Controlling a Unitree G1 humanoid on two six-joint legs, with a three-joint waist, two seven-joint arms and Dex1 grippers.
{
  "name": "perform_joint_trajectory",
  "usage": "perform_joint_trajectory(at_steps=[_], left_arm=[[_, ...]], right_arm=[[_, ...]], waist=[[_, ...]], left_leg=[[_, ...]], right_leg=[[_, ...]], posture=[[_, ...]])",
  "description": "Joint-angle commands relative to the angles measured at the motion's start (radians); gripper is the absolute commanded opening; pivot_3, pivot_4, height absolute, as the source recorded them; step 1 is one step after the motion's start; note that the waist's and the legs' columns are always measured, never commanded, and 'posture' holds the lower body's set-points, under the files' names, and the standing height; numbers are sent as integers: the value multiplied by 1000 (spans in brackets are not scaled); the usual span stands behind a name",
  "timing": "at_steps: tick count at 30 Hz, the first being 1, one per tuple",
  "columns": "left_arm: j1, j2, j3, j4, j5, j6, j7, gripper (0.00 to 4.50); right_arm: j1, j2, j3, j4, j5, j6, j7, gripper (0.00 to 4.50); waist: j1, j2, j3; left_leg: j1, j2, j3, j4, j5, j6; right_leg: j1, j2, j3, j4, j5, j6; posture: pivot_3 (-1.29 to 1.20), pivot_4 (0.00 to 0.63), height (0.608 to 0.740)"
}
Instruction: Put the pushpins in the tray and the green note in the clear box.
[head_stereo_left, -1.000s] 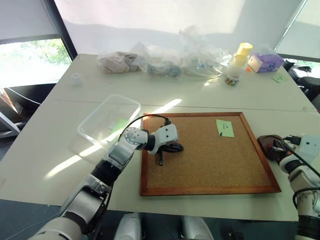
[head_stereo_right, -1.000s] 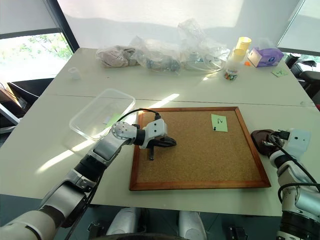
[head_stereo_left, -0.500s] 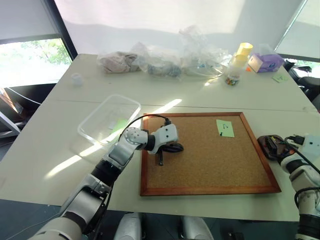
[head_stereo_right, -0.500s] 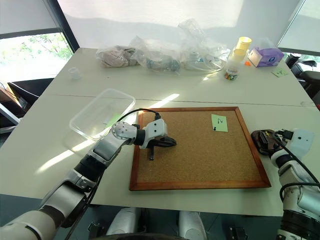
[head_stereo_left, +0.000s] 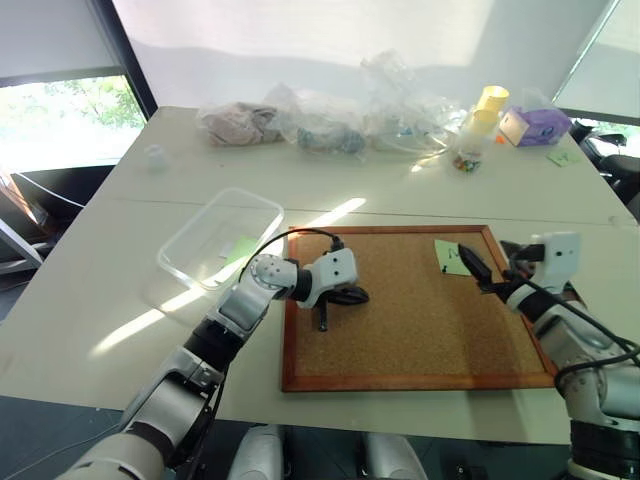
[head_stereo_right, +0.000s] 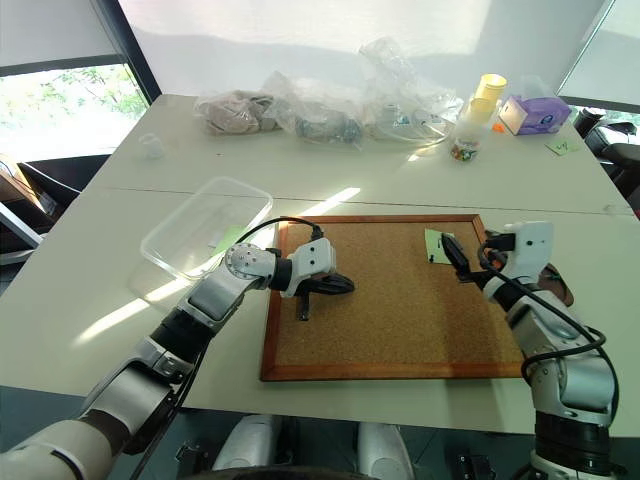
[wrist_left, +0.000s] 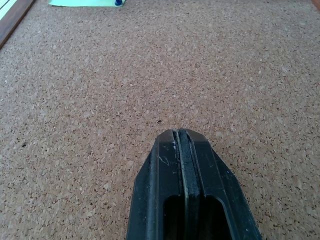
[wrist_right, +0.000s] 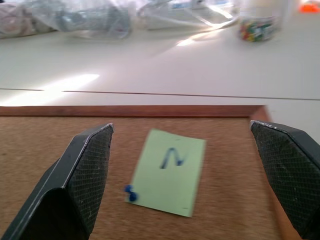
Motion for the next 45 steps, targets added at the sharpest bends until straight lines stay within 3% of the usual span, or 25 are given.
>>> perform_joint_trajectory(at_steps=[1,11,14,20,22,45], left_arm=[[6,10,-29,34,36,9,-6,0],[13,14,-27,25,36,13,-4,0],[13,13,-27,25,35,13,-4,0],[13,12,-27,25,36,14,-2,0],[12,12,-26,26,35,13,-2,0],[20,24,-34,18,37,22,-25,0]], right_arm=[[-25,35,49,5,-24,-27,4,4475],[-27,70,99,61,-74,-53,7,4475],[-33,75,99,89,-88,-59,5,3638],[-33,86,94,101,-86,-64,11,600],[-32,87,92,100,-88,-65,12,100],[-8,84,29,-4,-87,-147,-4,100]], waist=[[-2,0,0],[-2,0,0],[-2,0,0],[-2,0,0],[-3,0,0],[-3,0,0]], left_leg=[[0,0,0,0,0,0],[1,0,0,0,0,0],[1,0,0,0,0,0],[1,0,0,0,0,0],[1,0,0,0,0,0],[0,0,0,0,0,0]], right_leg=[[0,0,0,0,0,0],[0,0,0,0,0,0],[0,0,0,1,0,0],[0,0,0,1,0,0],[0,0,0,1,0,0],[-1,0,0,1,0,0]], posture=[[0,150,740],[0,150,740],[0,150,740],[0,150,740],[0,150,740],[0,150,740]])
